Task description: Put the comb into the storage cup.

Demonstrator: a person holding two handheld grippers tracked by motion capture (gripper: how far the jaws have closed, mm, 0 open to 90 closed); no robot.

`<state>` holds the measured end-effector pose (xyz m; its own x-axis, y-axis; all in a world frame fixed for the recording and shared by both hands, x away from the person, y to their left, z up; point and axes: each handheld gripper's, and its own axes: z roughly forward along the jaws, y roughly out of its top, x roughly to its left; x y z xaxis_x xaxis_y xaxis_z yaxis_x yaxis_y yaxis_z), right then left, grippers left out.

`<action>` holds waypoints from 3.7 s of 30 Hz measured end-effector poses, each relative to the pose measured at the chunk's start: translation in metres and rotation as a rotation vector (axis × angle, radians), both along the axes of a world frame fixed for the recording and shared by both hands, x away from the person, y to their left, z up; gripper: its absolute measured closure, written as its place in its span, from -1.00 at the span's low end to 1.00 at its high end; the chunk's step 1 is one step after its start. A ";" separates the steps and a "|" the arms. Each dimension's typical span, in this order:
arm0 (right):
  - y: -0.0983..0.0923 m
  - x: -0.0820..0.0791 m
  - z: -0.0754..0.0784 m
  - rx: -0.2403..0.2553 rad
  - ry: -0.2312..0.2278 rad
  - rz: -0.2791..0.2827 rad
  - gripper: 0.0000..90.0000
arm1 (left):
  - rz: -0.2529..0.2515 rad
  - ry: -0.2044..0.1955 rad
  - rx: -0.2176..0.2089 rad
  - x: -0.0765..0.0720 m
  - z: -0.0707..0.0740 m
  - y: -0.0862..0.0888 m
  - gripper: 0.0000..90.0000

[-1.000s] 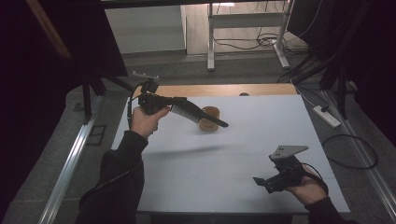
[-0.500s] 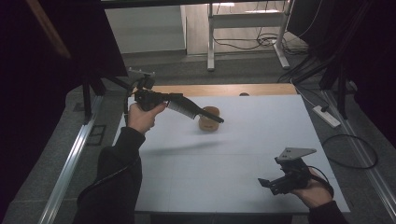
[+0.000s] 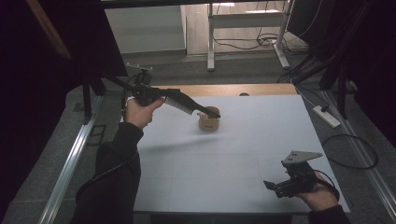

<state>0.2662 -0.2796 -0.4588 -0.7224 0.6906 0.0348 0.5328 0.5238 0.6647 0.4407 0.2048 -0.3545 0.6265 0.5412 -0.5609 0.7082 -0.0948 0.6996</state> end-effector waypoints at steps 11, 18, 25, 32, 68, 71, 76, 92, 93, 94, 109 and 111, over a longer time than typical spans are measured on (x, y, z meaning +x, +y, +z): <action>-0.018 -0.007 0.000 0.019 0.005 -0.138 -1.00 | 0.017 -0.005 -0.002 0.006 0.003 0.004 0.86; -0.029 -0.014 0.002 0.040 -0.019 -0.201 -1.00 | 0.027 -0.010 0.010 0.010 0.009 0.005 0.86; -0.034 -0.019 0.003 0.025 -0.029 -0.234 -1.00 | 0.046 -0.012 0.026 0.013 0.014 0.007 0.86; -0.036 -0.022 0.004 0.019 -0.036 -0.245 -1.00 | 0.060 -0.016 0.052 0.017 0.018 0.008 0.86; -0.034 -0.021 0.002 0.001 -0.028 -0.237 -1.00 | 0.082 0.016 0.132 0.045 -0.001 -0.013 0.86; -0.034 -0.021 0.002 -0.002 -0.026 -0.235 -1.00 | 0.082 0.019 0.138 0.046 -0.003 -0.014 0.86; -0.034 -0.021 0.002 -0.004 -0.026 -0.234 -1.00 | 0.080 0.023 0.146 0.048 -0.006 -0.016 0.86; -0.033 -0.021 0.002 -0.015 -0.018 -0.232 -1.00 | 0.065 0.038 0.160 0.053 -0.017 -0.028 0.86; -0.033 -0.021 0.002 -0.015 -0.018 -0.231 -1.00 | 0.063 0.040 0.161 0.053 -0.018 -0.028 0.86; -0.033 -0.021 0.002 -0.015 -0.018 -0.231 -1.00 | 0.062 0.040 0.162 0.054 -0.019 -0.029 0.86; -0.032 -0.021 0.001 -0.022 -0.015 -0.226 -1.00 | 0.059 0.058 0.188 0.058 -0.029 -0.036 0.86; -0.032 -0.020 0.001 -0.025 -0.014 -0.226 -1.00 | 0.057 0.060 0.192 0.058 -0.030 -0.037 0.86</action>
<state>0.2457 -0.3112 -0.4576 -0.5499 0.8352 0.0070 0.6289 0.4086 0.6615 0.4985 0.1680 -0.3847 0.5603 0.6755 -0.4793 0.7560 -0.1808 0.6290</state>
